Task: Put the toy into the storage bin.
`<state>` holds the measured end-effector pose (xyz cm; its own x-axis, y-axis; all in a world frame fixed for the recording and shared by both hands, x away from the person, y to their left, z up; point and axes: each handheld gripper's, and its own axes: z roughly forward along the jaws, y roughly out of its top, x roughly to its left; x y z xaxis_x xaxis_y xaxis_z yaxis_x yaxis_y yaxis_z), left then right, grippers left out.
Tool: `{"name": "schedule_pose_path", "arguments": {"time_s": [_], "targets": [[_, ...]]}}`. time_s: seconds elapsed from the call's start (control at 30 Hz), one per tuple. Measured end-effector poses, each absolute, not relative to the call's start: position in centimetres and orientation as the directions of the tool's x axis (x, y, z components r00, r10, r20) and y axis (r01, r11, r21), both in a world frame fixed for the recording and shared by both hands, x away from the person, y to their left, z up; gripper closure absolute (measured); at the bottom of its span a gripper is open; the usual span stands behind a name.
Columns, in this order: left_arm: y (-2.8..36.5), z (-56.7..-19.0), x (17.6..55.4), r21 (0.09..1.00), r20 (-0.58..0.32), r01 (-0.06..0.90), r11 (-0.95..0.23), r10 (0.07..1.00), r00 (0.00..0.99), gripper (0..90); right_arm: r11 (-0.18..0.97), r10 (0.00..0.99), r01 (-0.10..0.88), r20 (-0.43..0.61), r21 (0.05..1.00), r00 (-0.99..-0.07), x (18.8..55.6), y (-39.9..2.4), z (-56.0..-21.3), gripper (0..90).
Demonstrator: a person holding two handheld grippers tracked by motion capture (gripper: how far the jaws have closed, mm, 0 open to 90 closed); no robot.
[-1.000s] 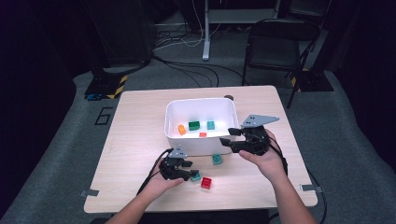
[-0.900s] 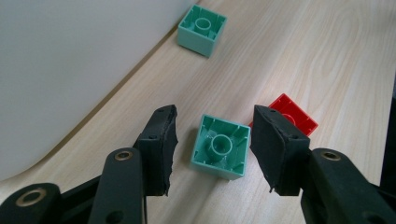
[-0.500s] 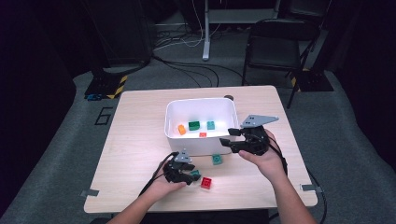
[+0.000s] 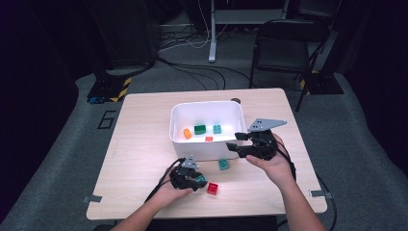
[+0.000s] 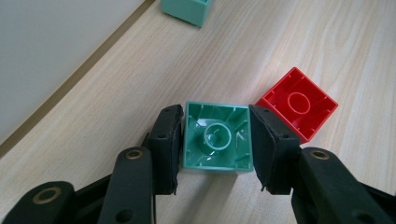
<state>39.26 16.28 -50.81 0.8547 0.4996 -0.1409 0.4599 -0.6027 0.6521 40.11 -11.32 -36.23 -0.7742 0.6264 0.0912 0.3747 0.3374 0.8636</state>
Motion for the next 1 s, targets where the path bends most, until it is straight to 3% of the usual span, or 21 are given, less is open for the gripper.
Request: {"name": "schedule_pose_path", "arguments": {"time_s": [0.43,1.0], "targets": [[16.6,-50.3,39.3,0.656,-0.130,0.466,-0.593,0.520,0.844,58.3,0.332,0.629,0.376,0.093,0.865,-0.772,40.1,-11.3,-36.2,46.0],[17.0,-46.7,39.1,0.686,-0.094,0.435,-0.583,0.522,0.848,58.3,0.332,0.631,0.375,0.092,0.866,-0.771,40.1,-11.4,-36.2,46.0]]}}
